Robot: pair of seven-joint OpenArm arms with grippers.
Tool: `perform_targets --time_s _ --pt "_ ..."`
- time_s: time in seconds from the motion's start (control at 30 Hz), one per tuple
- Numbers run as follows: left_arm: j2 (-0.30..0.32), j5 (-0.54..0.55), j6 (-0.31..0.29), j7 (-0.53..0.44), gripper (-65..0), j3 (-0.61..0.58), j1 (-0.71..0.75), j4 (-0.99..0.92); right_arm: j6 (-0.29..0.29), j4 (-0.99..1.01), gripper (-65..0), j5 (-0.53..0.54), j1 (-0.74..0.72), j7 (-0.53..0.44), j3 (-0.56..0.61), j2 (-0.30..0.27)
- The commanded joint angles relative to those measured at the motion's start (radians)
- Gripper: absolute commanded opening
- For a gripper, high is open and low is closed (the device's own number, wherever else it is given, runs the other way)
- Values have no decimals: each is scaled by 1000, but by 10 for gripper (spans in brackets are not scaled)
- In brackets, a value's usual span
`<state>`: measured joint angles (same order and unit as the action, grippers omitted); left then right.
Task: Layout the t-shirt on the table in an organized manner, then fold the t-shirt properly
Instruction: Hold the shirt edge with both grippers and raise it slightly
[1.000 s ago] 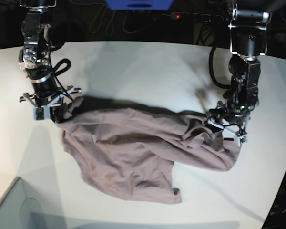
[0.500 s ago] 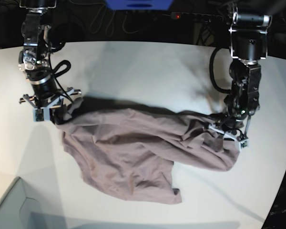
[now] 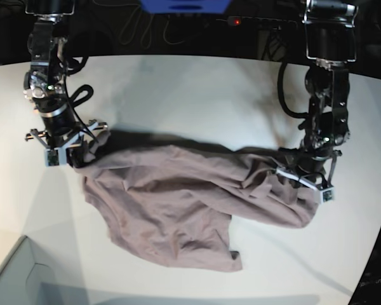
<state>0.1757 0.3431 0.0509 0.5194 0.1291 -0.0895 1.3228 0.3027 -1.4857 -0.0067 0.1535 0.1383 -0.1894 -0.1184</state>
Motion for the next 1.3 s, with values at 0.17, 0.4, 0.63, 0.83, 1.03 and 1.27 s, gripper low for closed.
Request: perform_targets --time_s 0.17,0.4,0.63,0.83,1.03,1.27 --pt "14 4 0 -20 -649 7 124 160 10 -20 -650 6 5 -30 -6 -57" --pt "-26 6 -4 -20 -649 128 333 349 10 -26 -650 7 37 -36 -6 -77" --pt "-32 6 -7 -21 -649 171 442 340 10 -48 -650 7 73 -38 -6 -74" --pt "-31 7 -7 -23 -646 174 435 217 10 -48 -650 7 80 -38 -5 -74" --pt "-32 26 -7 -20 -553 169 440 226 11 -48 -650 7 93 -38 -5 -74" --pt "-20 150 -6 74 -162 174 471 284 11 -48 -650 7 107 -38 -6 -74"
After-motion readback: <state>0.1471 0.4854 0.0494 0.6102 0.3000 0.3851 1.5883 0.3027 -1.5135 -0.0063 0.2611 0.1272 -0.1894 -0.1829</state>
